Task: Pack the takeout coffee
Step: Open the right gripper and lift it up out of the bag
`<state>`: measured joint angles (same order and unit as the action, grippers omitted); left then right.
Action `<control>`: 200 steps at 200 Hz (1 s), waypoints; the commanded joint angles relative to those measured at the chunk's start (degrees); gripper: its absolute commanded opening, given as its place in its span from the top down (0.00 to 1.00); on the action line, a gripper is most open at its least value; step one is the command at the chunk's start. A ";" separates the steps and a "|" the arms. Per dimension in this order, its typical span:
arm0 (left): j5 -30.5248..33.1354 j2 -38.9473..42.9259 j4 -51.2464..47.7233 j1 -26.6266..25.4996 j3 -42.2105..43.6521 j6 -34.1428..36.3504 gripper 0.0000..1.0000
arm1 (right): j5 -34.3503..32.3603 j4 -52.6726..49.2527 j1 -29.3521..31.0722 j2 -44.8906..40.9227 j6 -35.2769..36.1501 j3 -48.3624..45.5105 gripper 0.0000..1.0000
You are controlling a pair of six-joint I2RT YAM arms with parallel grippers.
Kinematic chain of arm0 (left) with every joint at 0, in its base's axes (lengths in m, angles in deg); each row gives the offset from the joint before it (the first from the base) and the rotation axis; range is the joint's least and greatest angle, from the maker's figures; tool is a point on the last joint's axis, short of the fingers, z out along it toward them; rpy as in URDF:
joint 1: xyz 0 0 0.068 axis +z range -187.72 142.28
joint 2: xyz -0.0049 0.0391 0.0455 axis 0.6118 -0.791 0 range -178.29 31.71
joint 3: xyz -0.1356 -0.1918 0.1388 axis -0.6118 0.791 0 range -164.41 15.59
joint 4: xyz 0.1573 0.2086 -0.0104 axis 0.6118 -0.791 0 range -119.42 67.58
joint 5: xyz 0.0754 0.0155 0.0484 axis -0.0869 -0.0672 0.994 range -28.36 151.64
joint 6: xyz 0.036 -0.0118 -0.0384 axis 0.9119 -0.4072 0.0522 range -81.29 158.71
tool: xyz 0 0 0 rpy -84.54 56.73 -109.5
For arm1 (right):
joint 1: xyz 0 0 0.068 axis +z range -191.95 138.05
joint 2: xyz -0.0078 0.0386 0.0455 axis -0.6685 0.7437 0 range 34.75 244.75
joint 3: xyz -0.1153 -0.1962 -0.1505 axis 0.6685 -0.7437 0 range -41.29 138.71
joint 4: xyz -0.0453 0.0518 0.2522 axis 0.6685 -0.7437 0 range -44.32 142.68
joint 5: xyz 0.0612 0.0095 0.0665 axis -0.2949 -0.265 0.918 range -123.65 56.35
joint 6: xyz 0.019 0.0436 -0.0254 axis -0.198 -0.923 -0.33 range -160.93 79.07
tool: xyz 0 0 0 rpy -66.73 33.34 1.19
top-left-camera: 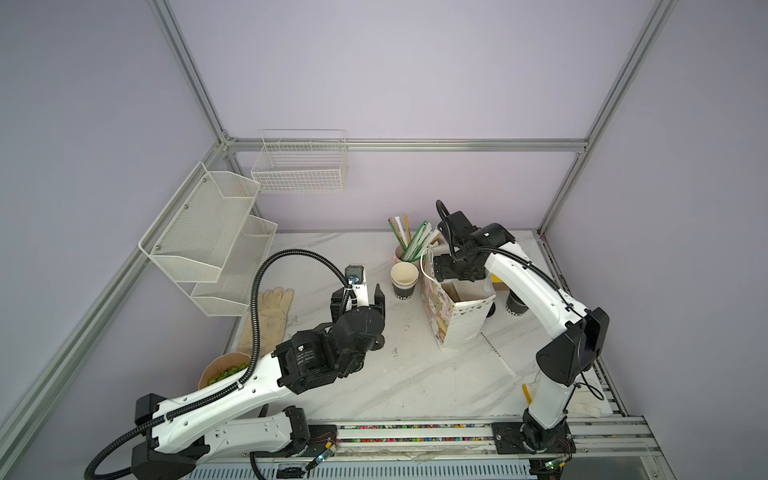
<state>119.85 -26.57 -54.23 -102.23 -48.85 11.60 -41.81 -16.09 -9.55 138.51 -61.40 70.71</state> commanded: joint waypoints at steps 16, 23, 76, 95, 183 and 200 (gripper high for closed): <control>-0.88 -0.08 3.36 0.59 2.12 1.97 0.25 | -1.85 -4.65 -0.23 -2.16 -0.36 8.26 0.04; -1.08 -0.08 3.80 0.61 2.23 2.37 0.22 | -2.17 -5.17 -0.23 -2.23 -0.30 10.00 0.04; -2.34 -0.41 8.35 1.71 2.78 7.24 0.00 | -3.82 -6.11 -0.23 -4.53 -0.86 20.07 0.03; -3.64 -0.69 8.76 2.02 1.63 8.67 0.00 | -7.15 -6.50 -0.23 -5.52 -3.25 21.60 0.03; -19.59 1.67 7.36 16.31 1.40 4.02 0.00 | -19.64 -7.78 -0.32 -15.94 -15.66 15.19 0.03; -21.09 2.02 8.21 18.17 1.89 3.78 0.00 | -19.27 -8.13 -0.73 -17.56 -16.49 13.95 0.03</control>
<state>103.48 -26.22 -48.29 -86.10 -47.28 16.95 -57.40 -21.14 -9.72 123.35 -72.77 86.26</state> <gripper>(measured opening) 0.997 0.974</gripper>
